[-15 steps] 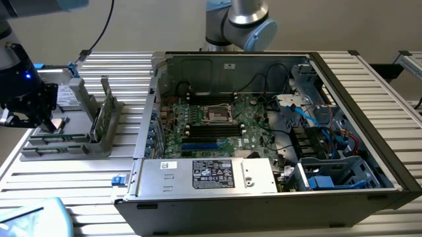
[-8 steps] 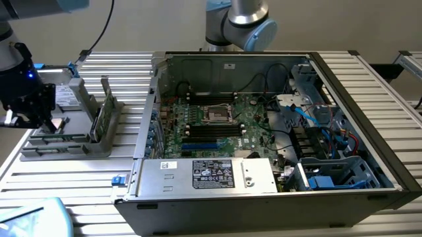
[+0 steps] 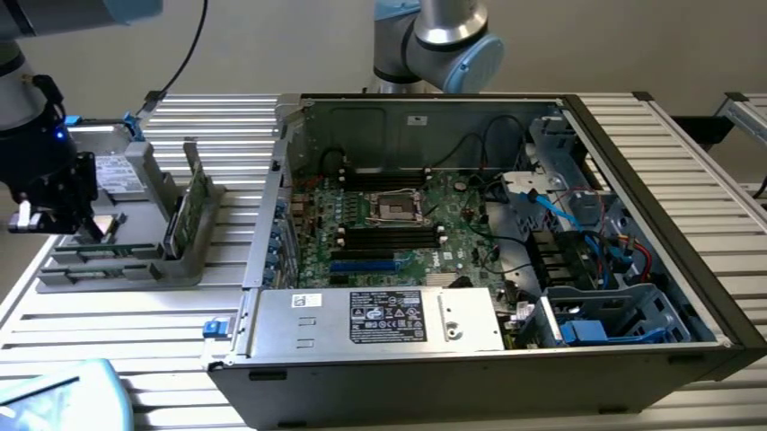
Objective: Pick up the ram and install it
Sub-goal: 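Pick up the ram and move it above insertion slot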
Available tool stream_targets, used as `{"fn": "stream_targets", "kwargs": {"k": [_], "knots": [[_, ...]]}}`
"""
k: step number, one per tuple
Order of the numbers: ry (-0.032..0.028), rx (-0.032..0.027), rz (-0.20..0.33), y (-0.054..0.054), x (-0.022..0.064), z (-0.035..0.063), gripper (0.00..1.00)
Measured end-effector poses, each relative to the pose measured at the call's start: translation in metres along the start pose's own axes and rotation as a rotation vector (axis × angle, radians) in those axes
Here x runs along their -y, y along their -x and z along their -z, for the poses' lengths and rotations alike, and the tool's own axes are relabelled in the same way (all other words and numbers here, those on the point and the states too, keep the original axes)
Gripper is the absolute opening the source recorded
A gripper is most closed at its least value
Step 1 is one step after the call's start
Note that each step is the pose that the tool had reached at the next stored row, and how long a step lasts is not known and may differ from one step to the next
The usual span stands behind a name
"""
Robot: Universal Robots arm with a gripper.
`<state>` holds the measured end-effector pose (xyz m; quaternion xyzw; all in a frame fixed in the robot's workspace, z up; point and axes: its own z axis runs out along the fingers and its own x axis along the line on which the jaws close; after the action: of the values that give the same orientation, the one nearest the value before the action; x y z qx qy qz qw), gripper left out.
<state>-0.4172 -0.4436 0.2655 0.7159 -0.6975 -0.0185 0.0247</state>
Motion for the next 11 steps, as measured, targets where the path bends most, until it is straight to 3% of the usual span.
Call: {"fn": "stream_targets", "kwargs": {"k": [4,11], "knots": [[-0.0008,0.0007,0.052,0.0007,-0.0004,-0.0005,0.10],[-0.0005,0.0004,0.053,0.0007,-0.0003,-0.0004,0.10]]}}
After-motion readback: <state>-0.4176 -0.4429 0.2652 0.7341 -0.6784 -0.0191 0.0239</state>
